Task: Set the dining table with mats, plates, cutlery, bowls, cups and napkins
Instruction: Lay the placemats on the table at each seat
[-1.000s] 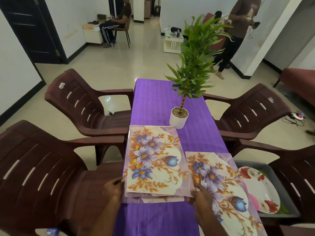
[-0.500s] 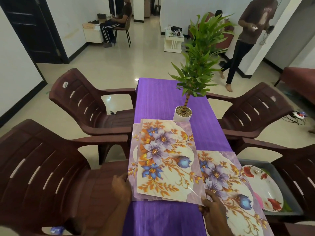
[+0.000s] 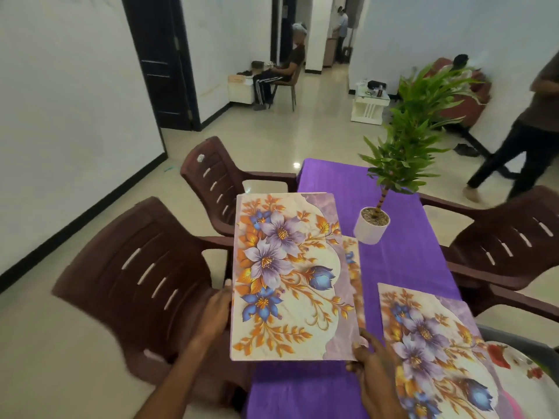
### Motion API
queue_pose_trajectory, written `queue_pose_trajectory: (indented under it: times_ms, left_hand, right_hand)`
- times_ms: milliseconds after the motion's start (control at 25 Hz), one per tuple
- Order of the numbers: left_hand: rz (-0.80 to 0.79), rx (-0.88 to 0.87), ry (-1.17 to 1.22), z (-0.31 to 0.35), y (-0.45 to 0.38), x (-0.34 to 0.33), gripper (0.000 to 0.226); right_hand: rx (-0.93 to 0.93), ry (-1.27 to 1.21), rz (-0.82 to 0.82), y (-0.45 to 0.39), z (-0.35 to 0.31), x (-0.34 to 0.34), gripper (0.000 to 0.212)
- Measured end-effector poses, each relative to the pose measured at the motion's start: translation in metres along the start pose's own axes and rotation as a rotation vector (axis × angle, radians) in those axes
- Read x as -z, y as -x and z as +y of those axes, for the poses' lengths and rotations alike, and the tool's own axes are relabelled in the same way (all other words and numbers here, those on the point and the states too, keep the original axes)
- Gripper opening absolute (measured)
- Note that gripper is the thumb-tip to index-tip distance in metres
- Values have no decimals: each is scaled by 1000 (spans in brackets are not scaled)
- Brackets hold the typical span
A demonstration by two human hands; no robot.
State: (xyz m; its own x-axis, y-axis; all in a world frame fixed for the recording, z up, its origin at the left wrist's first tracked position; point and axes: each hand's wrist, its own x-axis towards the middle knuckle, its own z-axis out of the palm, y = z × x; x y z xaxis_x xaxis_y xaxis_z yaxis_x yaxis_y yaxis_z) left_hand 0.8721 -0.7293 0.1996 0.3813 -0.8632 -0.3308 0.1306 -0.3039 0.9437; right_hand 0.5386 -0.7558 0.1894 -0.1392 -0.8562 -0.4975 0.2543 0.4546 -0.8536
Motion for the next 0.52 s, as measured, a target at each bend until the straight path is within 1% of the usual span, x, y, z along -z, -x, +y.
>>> queue_pose_trajectory:
  times_ms: [40, 80, 120, 160, 240, 280, 400, 520]
  left_hand:
    - [39, -27, 55, 2, 22, 21, 57]
    - [92, -31, 143, 0, 46, 42, 48]
    - [105, -33, 231, -4, 68, 59, 41]
    - [93, -48, 241, -7, 88, 73, 36]
    - [163, -109, 70, -15, 129, 109, 36]
    - [207, -125, 40, -21, 143, 128, 37]
    - [412, -168, 54, -37, 162, 195, 33]
    - [561, -221, 74, -36, 161, 259, 26]
  right_hand:
    - [11, 24, -47, 8, 10, -14, 35]
    - [11, 43, -105, 17, 20, -29, 35]
    - [9, 66, -158, 26, 31, -44, 34]
    - [2, 91, -201, 34, 42, -58, 33]
    - [-27, 156, -263, 55, 68, -91, 32]
    - [-36, 189, -289, 65, 78, -107, 32]
    - [-56, 278, -356, 99, 97, -179, 31]
    - [13, 357, -458, 136, 101, -255, 26]
